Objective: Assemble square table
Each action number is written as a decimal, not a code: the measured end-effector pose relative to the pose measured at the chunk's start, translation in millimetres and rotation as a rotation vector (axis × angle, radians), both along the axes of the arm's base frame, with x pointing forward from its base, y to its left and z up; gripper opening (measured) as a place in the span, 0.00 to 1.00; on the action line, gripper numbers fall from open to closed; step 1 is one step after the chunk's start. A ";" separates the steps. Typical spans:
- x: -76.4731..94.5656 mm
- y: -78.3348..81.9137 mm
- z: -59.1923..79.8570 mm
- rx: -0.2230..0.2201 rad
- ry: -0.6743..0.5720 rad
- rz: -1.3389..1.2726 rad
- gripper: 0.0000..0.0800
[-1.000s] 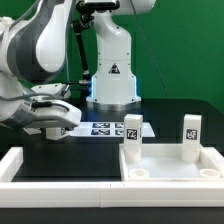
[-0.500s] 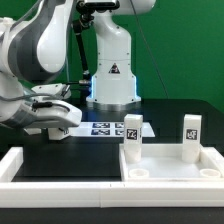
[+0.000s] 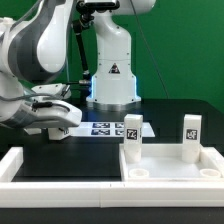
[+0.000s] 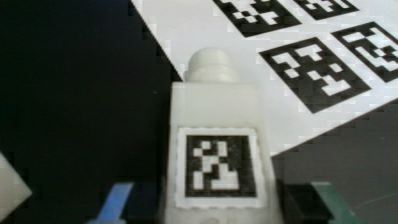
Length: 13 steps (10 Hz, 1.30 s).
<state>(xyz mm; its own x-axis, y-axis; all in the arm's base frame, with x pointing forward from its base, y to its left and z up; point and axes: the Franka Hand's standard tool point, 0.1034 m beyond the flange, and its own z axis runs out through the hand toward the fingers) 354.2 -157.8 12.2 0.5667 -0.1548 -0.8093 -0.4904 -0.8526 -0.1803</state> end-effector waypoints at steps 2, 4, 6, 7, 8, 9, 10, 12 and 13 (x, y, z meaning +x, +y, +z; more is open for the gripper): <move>7.5 1.8 13.0 0.009 -0.004 0.016 0.36; 28.2 13.4 52.5 0.043 -0.025 0.037 0.36; 41.8 25.4 74.4 0.040 -0.056 0.058 0.36; 44.7 31.5 76.8 0.037 -0.061 0.070 0.36; 47.6 30.0 73.3 0.026 -0.088 0.074 0.36; 52.8 27.1 71.1 -0.008 -0.146 0.069 0.36; 57.2 27.3 73.0 -0.045 -0.220 0.060 0.36; 86.8 39.9 105.5 -0.088 -0.333 0.101 0.36; 111.2 48.4 125.8 -0.110 -0.411 0.129 0.36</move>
Offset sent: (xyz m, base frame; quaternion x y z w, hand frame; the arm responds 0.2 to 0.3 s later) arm 0.0331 0.0164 0.0770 -0.0143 -0.0264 -0.0267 0.9992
